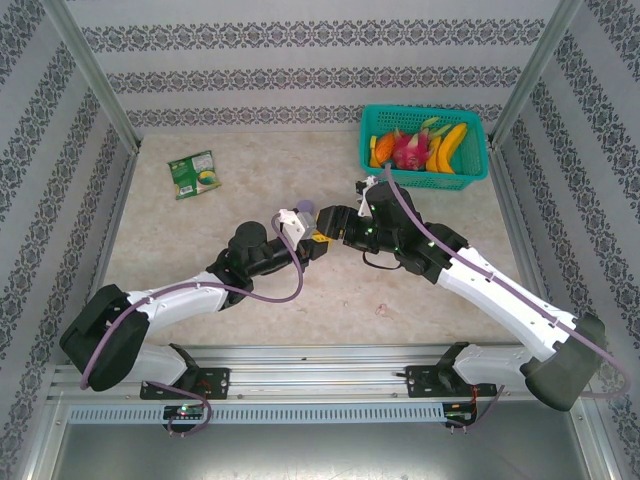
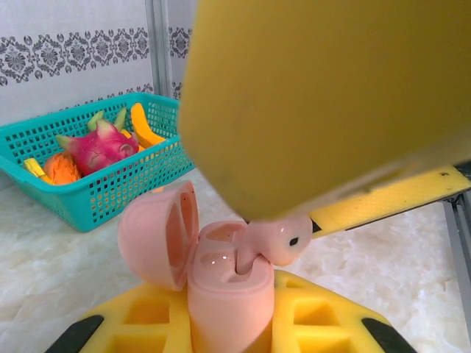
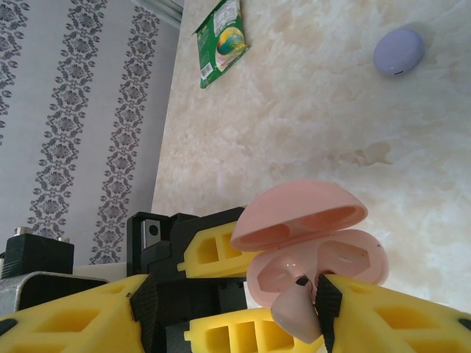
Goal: Insert wireless bluetooth earbuds into charging case
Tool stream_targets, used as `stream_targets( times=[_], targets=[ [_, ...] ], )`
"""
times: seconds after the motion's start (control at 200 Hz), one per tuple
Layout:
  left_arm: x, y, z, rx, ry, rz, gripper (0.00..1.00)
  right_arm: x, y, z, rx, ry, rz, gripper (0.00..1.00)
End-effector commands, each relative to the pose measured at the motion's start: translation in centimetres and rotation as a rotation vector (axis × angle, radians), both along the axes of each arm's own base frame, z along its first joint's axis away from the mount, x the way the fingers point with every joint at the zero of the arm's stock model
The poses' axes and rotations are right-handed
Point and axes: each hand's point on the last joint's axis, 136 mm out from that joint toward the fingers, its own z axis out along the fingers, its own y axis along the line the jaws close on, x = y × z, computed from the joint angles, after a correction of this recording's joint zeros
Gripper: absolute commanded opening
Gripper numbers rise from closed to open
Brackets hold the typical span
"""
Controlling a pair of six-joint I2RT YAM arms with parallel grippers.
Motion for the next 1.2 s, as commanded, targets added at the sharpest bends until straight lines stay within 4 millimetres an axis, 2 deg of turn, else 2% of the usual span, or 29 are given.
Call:
stream_targets(
  times=[0.0,0.33,0.804,1.194],
  targets=[
    [0.5,0.0,0.3,-0.016,-0.017,0.015,0.0,-0.6,0.8,1.9,0.057,-0.017,0.019,0.62],
    [0.6,0.0,0.6,-0.016,-0.028,0.019,0.0,-1.1,-0.1,0.3,0.016,0.018,-0.003,0.62],
    [1.0,-0.1,0.5,-0.019,-0.021,0.02,0.0,-1.7,0.7,1.4,0.055,0.013,0.02,0.61],
    [0.9,-0.1,0.3,-0.019,-0.015,0.018,0.0,-1.0,2.2,2.8,0.12,0.015,0.035,0.61]
  ],
)
